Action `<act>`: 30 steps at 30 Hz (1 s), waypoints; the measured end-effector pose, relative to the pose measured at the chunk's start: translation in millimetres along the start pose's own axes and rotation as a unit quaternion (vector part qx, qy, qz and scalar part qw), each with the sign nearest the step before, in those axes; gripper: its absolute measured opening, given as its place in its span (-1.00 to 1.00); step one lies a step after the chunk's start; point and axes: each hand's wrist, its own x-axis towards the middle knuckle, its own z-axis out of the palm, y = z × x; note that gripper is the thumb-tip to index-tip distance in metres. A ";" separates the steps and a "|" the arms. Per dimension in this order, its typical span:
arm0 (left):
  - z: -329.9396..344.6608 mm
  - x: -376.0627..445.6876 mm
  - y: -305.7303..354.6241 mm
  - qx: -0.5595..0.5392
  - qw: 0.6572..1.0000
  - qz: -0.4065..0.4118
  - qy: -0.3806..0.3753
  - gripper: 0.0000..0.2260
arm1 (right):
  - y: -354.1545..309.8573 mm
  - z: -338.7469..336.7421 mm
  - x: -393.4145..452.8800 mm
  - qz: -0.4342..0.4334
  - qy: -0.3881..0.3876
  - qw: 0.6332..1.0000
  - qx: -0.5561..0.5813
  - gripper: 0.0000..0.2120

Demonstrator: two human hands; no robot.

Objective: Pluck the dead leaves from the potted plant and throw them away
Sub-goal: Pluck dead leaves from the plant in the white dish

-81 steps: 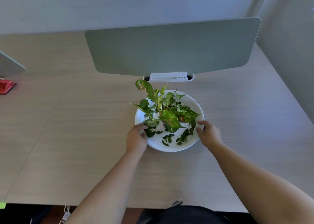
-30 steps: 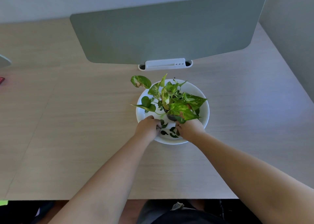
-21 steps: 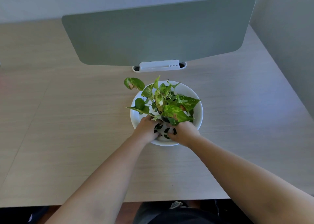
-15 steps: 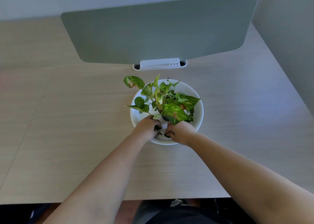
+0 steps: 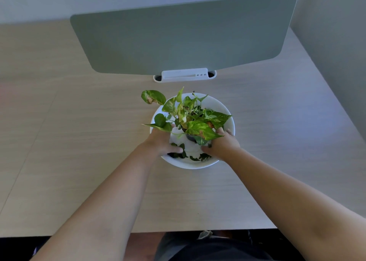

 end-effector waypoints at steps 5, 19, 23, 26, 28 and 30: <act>11.1 4.3 19.3 0.194 0.977 -0.033 -0.078 0.13 | -25.2 6.2 -9.6 0.025 -0.030 0.997 -0.064 -0.09; 32.0 -5.9 15.4 0.092 0.995 0.027 -0.012 -0.66 | -35.9 6.8 -17.2 -0.007 -0.072 0.993 0.094 -0.65; 35.0 -11.1 12.0 0.060 0.997 0.050 -0.023 -0.67 | -32.2 2.1 -18.4 -0.024 -0.080 0.993 0.084 -0.63; 35.1 -14.8 11.6 0.027 0.998 0.056 -0.016 -0.62 | -26.6 3.6 -22.2 -0.069 -0.047 0.995 0.047 -0.70; 37.3 -15.6 13.7 0.008 0.998 0.053 -0.014 -0.56 | -27.1 6.1 -24.0 -0.078 -0.037 0.996 0.027 -0.74; 42.6 -13.3 17.9 0.032 0.999 0.041 -0.007 -0.57 | -32.9 2.7 -22.8 -0.060 -0.053 0.997 0.002 -0.76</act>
